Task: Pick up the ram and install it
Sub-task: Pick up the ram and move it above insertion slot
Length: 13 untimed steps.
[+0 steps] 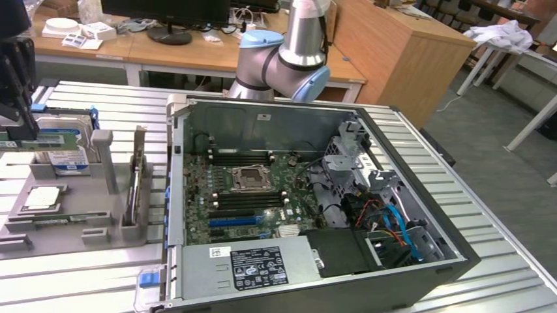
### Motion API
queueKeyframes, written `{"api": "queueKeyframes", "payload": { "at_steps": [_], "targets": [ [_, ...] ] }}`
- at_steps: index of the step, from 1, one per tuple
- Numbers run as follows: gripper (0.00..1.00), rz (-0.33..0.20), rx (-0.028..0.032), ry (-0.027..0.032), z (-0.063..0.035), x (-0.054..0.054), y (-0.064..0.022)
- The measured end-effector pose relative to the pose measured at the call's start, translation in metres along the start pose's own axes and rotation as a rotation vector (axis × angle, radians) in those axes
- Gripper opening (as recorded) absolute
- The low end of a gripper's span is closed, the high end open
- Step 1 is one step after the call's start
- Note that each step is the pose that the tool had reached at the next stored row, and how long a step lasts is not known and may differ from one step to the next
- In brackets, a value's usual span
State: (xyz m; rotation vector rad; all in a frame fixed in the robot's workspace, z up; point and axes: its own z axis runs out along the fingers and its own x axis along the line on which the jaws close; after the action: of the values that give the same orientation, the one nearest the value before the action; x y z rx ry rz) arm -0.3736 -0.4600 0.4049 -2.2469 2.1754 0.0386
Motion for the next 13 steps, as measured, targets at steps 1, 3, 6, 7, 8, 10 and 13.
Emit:
{"api": "queueKeyframes", "payload": {
  "at_steps": [1,3,6,7,8,10,13],
  "targets": [
    [0.12,0.0,-0.0001,0.0,-0.0001,0.0,-0.0001],
    [0.12,0.0,-0.0003,0.0002,-0.0002,0.0,-0.0015],
    [0.12,0.0,-0.0004,0.0,0.0,0.0,-0.0043],
    [0.12,0.0,-0.0008,0.0,-0.0001,0.0,-0.0054],
    [0.12,0.0,-0.0012,-0.0001,-0.0001,0.0,-0.0066],
    [0.12,0.0,-0.0031,0.0,-0.0001,0.0,-0.0107],
    [0.12,0.0,-0.0049,-0.0002,-0.0001,0.0,-0.0146]
  ]
}}
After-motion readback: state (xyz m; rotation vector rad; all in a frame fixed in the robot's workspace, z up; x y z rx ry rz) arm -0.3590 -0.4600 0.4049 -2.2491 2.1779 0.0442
